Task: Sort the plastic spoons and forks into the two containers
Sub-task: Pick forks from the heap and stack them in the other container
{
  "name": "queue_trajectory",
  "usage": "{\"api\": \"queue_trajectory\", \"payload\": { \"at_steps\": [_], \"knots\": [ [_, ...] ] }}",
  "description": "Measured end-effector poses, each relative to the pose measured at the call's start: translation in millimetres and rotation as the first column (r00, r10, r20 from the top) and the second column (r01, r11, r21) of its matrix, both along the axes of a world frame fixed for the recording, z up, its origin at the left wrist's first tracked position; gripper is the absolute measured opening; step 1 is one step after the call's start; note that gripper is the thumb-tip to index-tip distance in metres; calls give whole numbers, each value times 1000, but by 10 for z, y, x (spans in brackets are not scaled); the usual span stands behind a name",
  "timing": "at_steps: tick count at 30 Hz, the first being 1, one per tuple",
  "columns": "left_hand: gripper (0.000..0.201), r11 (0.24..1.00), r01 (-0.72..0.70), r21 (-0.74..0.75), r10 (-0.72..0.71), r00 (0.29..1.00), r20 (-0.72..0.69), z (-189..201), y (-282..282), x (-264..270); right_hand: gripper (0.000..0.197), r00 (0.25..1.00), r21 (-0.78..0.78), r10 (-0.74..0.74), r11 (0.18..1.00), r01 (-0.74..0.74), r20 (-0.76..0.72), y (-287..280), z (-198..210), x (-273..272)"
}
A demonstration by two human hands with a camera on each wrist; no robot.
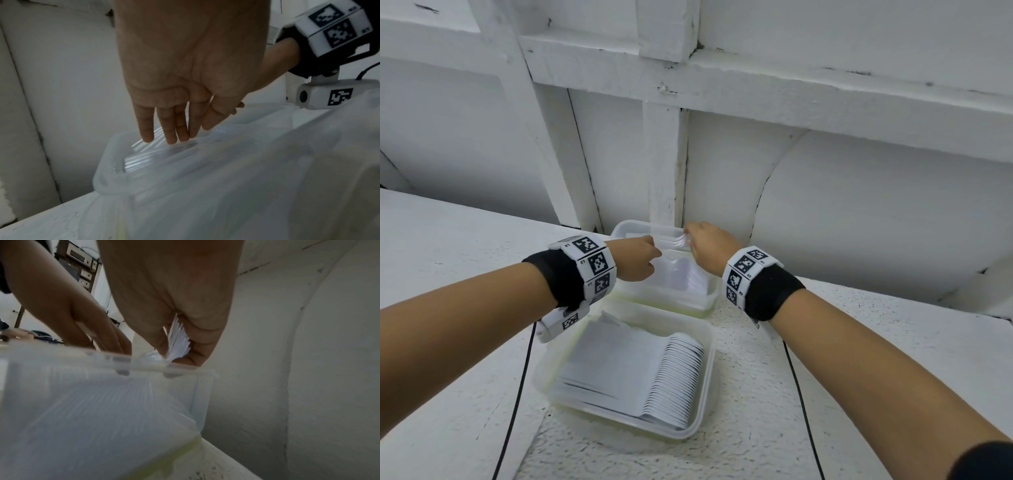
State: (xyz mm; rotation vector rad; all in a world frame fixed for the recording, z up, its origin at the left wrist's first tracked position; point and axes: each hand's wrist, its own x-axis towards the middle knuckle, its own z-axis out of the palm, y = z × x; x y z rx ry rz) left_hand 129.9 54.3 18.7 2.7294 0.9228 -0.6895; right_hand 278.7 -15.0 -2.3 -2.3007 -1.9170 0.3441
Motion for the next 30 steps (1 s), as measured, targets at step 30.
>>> {"api": "queue_trajectory", "payload": {
  "at_steps": [30],
  "knots": [
    [47, 999, -53, -12, 53, 999, -2, 4, 26, 28, 31, 995, -196, -81, 978, 70, -52, 232, -126, 50]
  ]
}}
